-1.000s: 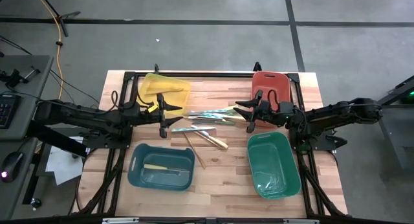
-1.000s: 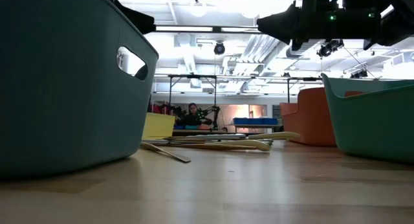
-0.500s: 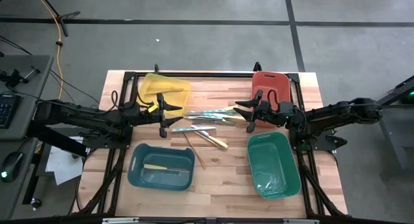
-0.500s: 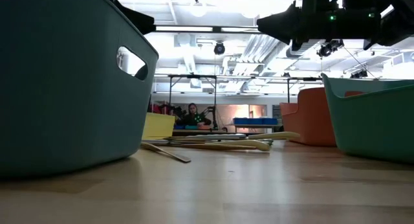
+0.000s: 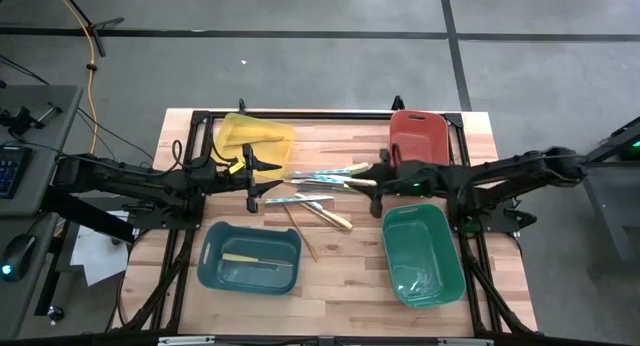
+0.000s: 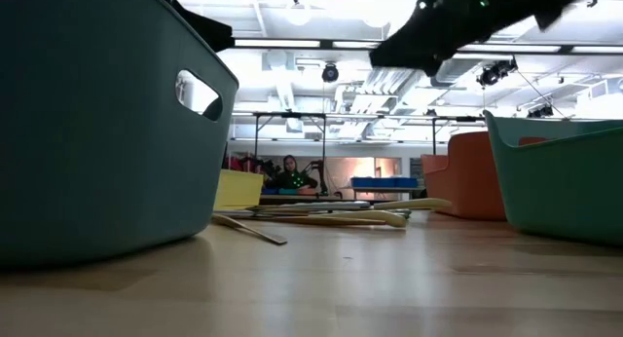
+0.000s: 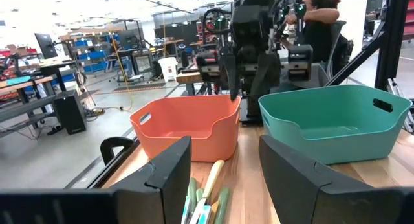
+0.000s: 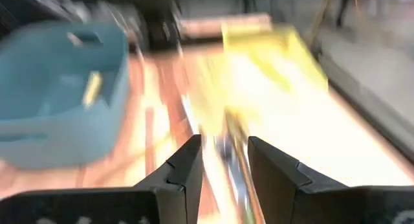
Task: Sort silverware by color (type)
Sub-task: Put the yellow knife into the blue bin
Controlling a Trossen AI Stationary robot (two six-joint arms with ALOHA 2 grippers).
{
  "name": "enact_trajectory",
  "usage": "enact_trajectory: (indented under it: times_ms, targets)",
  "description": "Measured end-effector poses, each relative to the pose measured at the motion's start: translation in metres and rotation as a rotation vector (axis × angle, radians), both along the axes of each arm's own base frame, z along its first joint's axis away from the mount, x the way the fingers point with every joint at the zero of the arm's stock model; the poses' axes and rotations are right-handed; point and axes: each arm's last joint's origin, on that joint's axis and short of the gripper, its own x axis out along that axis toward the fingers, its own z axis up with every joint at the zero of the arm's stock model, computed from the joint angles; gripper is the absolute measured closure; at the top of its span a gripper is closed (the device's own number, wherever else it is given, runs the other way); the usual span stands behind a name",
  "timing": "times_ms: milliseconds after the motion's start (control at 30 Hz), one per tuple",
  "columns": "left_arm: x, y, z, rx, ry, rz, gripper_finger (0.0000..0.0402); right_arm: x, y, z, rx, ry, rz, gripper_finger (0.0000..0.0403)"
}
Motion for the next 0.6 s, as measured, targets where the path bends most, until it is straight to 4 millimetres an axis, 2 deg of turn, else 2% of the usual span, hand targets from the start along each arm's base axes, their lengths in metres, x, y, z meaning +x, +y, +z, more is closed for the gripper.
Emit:
enact_trajectory:
  times_ms: [200,600]
  targets:
    - [0.000,0.000,0.000,0.000,-0.001,0.000,0.0232,0.025,0.018,-0.005,0.154,0.223,-0.007,0.0295]
    - [0.000,0.000,0.001,-0.001,-0.013,0.008,0.0232,0.088,0.059,-0.049,0.100,0.610,0.066,0.0295]
